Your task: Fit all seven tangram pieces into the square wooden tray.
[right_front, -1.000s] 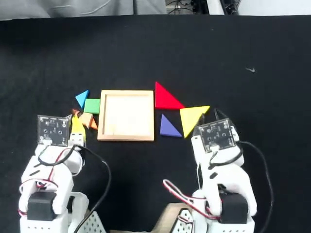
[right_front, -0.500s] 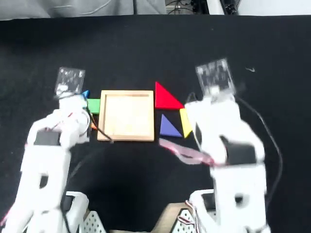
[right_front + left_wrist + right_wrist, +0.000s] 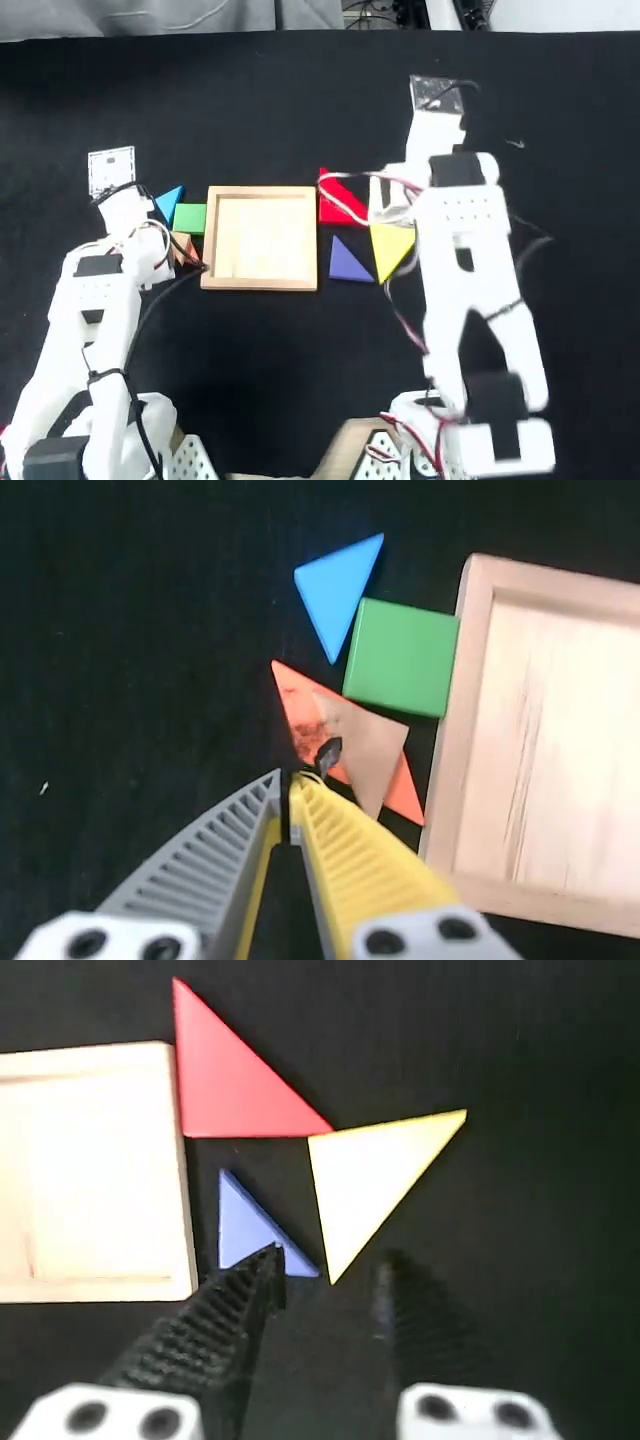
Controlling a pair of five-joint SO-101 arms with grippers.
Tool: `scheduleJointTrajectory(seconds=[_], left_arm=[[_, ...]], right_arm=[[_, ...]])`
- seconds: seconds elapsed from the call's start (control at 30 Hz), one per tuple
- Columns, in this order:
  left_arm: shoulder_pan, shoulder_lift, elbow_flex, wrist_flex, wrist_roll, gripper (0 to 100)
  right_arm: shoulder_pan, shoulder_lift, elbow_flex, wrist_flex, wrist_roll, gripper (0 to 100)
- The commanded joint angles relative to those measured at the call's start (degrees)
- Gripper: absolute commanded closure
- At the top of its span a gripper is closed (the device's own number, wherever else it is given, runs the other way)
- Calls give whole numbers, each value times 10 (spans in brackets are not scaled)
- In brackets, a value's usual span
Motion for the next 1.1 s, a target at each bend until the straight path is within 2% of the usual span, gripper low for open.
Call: scheduleJointTrajectory(seconds=[0.0, 0.27, 0.6, 0.7, 1.07], left_arm=[[-3, 0, -3, -16, 4, 970], [-3, 0, 0, -17, 4, 970], [-2, 1, 1, -17, 4, 970], [-2, 1, 1, -17, 4, 970], [-2, 1, 1, -17, 4, 970]], right_arm=[[-12, 73, -48, -3, -38, 758], [-18, 158, -51, -76, -90, 758], [-51, 164, -7, -145, -91, 758], [-49, 164, 15, -166, -114, 758], [-41, 183, 46, -200, -113, 756]])
